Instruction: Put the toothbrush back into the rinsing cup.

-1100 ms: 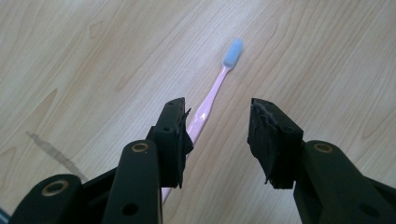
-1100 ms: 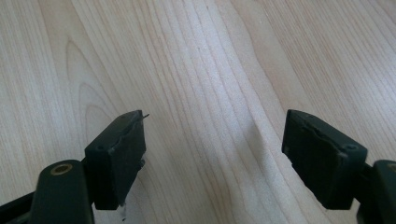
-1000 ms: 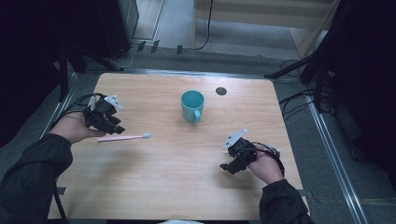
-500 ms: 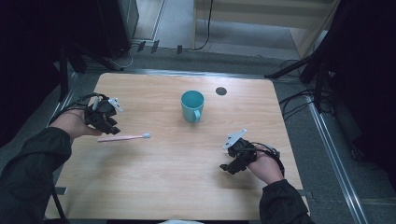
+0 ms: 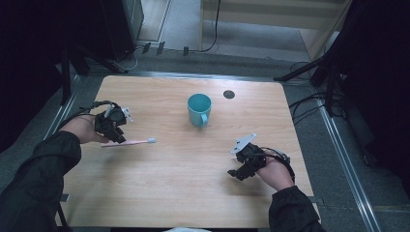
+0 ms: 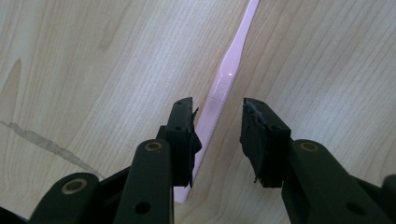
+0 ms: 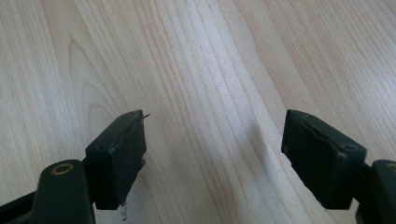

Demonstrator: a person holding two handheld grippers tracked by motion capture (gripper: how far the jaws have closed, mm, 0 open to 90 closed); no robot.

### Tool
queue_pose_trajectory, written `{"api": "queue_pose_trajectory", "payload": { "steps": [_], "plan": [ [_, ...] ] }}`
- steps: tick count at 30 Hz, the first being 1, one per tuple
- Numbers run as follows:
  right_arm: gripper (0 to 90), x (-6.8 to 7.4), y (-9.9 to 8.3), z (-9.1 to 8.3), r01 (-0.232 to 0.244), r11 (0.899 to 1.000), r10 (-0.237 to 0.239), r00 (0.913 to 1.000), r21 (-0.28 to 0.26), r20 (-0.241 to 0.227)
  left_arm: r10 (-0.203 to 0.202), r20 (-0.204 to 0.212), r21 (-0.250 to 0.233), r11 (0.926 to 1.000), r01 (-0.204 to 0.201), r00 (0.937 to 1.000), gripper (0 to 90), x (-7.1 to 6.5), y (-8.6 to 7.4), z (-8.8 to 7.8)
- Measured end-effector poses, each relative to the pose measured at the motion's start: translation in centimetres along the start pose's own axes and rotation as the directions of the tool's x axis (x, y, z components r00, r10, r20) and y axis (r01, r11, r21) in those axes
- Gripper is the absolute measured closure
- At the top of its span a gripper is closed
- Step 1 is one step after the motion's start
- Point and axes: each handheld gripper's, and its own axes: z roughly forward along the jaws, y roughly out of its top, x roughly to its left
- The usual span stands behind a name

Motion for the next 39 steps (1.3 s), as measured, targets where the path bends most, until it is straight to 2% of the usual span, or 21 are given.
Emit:
{"api": "queue_pose_trajectory", "payload": {
  "steps": [1,11,16,22,32,34,39],
  "plan": [
    [21.8,0.0,0.0,0.0,0.002,1.0,-0.002,1.0,0.001,0.0,0.01,0.001,0.006,0.9999,-0.01,0.9999,65.7,-0.1,0.2,0.3],
    [21.8,0.0,0.0,0.0,0.003,1.0,-0.003,1.0,0.002,0.0,0.018,0.032,0.016,0.9997,-0.019,0.9993,67.1,0.1,0.6,1.9],
    [21.8,0.0,0.0,0.0,0.002,1.0,-0.002,1.0,0.002,0.001,0.028,0.028,0.019,0.9994,-0.028,0.9992,67.7,0.2,0.6,2.3],
    [21.8,0.0,0.0,0.0,0.01,1.0,-0.01,0.9999,0.006,0.005,0.05,0.042,0.025,0.9984,-0.051,0.9978,69.4,0.2,0.8,2.7],
    [21.8,0.0,0.0,0.1,0.01,1.0,-0.01,0.9999,0.01,0.004,0.045,0.042,0.054,0.9974,-0.048,0.9981,69.9,0.4,0.6,3.2],
    [21.8,0.0,-0.1,0.1,0.01,1.0,-0.01,0.9999,0.007,0.009,0.056,0.04,0.064,0.9962,-0.059,0.9976,70.6,0.3,0.6,3.5],
    [21.7,0.0,0.0,0.1,0.011,1.0,-0.011,0.9999,0.012,0.01,0.043,0.044,0.051,0.9976,-0.045,0.9981,70.8,0.4,0.5,3.6]
  ]
}}
